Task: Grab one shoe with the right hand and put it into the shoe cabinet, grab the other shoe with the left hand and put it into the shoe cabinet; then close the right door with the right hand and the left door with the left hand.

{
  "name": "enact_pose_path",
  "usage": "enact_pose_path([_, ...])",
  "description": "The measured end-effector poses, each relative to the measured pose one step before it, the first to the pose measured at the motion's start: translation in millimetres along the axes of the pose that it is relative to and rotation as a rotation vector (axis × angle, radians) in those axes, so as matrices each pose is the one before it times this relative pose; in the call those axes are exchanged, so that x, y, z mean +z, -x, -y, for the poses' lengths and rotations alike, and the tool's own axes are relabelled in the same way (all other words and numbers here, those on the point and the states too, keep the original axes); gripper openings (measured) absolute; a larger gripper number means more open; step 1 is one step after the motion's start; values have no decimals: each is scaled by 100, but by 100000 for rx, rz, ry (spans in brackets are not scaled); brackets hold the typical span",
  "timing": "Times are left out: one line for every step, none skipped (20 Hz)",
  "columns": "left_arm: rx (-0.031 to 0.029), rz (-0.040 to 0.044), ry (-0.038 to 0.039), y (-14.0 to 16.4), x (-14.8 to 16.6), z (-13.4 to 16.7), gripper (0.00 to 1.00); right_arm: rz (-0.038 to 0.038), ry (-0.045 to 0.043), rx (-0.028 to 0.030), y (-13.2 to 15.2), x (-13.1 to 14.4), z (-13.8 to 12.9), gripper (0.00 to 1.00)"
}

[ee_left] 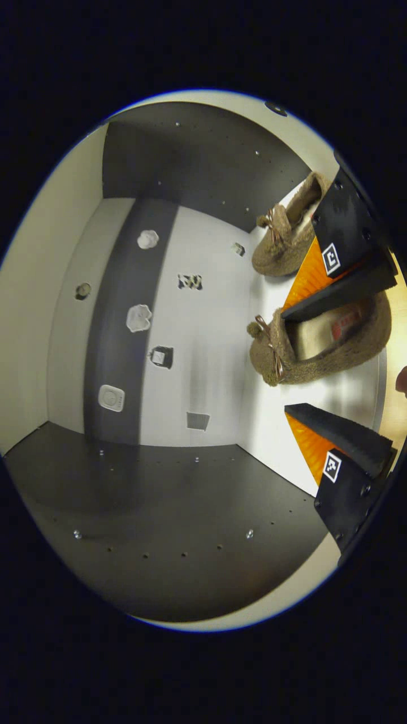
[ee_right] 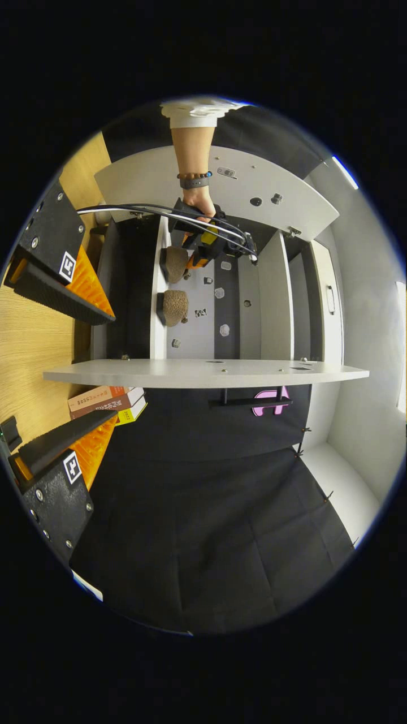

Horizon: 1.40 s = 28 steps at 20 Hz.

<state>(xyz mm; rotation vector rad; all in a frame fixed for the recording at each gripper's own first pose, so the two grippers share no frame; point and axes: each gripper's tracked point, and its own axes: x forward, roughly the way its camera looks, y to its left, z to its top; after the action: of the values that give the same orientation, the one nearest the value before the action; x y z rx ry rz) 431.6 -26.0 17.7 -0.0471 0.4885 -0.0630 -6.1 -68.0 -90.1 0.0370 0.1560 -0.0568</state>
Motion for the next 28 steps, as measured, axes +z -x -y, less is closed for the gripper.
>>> enact_pose_path([-1205, 3851, -1059, 1536, 879, 395, 97, -73, -264, 745, -18, 2, -177, 93])
enact_pose_path([-1479, 2815, -780, 1366, 809, 494, 97, 191, -36, 580, -75, 77, -223, 93])
enact_pose_path([-2156, 2930, -664, 1407, 929, 810, 97, 428, 3, 528, -108, 115, -150, 93])
enact_pose_path([-1666, 2817, -552, 1428, 917, 538, 99, 598, 11, 744, -154, 124, -264, 93])
enact_pose_path([-1730, 2198, 338, 1490, 714, 638, 96, -24, 96, 964, -164, 169, -271, 93])
enact_pose_path([-1342, 1935, 1076, 1443, 533, 584, 96, -386, -81, 1368, -53, 35, -272, 93])
enact_pose_path([-1480, 2087, 1473, 1423, 436, 581, 99, -148, -59, 1461, -18, 120, -330, 93])
enact_pose_path([-420, 1983, 666, 1304, 223, 200, 97, 90, 236, 1563, -22, 208, -340, 92])
enact_pose_path([28, 1838, -906, 1426, 136, -27, 97, 189, 565, 1290, -120, 295, -238, 92])
enact_pose_path([1015, 2268, -2132, 1465, 137, -344, 99, 629, 287, 1110, -21, 281, -269, 93])
enact_pose_path([1187, 2668, -1389, 1290, -89, -208, 96, 448, 40, 1191, -136, 207, -276, 93])
enact_pose_path([870, 1685, -1160, 1407, -460, -243, 96, -65, -144, 1016, -62, 4, -308, 93])
enact_pose_path([1346, 1421, -1092, 1688, -553, -364, 94, -231, -134, 1004, 122, -10, -313, 93])
enact_pose_path([746, 930, -1063, 1553, -585, -253, 94, -210, -81, 912, 168, -26, -301, 93])
enact_pose_path([771, 234, -763, 1574, -752, -222, 94, -266, 25, 907, 74, -96, -312, 93])
enact_pose_path([4, -399, -437, 1545, -787, 23, 96, -629, -141, 759, 90, -174, -342, 93])
enact_pose_path([81, -501, 347, 1387, -789, 94, 96, -580, -353, 694, 181, -112, -270, 93])
enact_pose_path([-16, -313, 1118, 1094, -754, 147, 96, -58, -375, 572, 141, -86, -351, 93])
enact_pose_path([23, -283, 1361, 1262, -781, 98, 94, 98, -319, 123, 316, 112, -168, 93])
enact_pose_path([-405, 291, 1005, 988, -677, 41, 97, 207, -345, 329, 108, 31, -288, 93])
enact_pose_path([425, 310, 486, 856, -718, -211, 96, 142, -308, 852, 157, -20, -425, 93])
enact_pose_path([1921, 148, 157, 828, -718, -509, 97, -751, -153, 1259, 273, -105, -483, 93])
enact_pose_path([1648, -34, 311, 898, -749, -470, 97, -687, -65, 428, 29, -237, -255, 92])
enact_pose_path([1767, -187, 372, 965, -683, -467, 97, 17, -150, 479, 33, -38, -257, 93])
enact_pose_path([1596, -161, 191, 927, -553, -504, 94, 249, -218, 492, 186, 24, -322, 93])
enact_pose_path([893, -129, -203, 927, -556, -367, 94, 370, -121, 155, 148, 26, -232, 93])
enact_pose_path([-68, -146, 180, 1088, -471, -256, 94, 718, 64, -260, 142, -16, -148, 93])
enact_pose_path([112, 432, -275, 939, -282, -361, 97, 569, 2, -380, 11, 5, -56, 93])
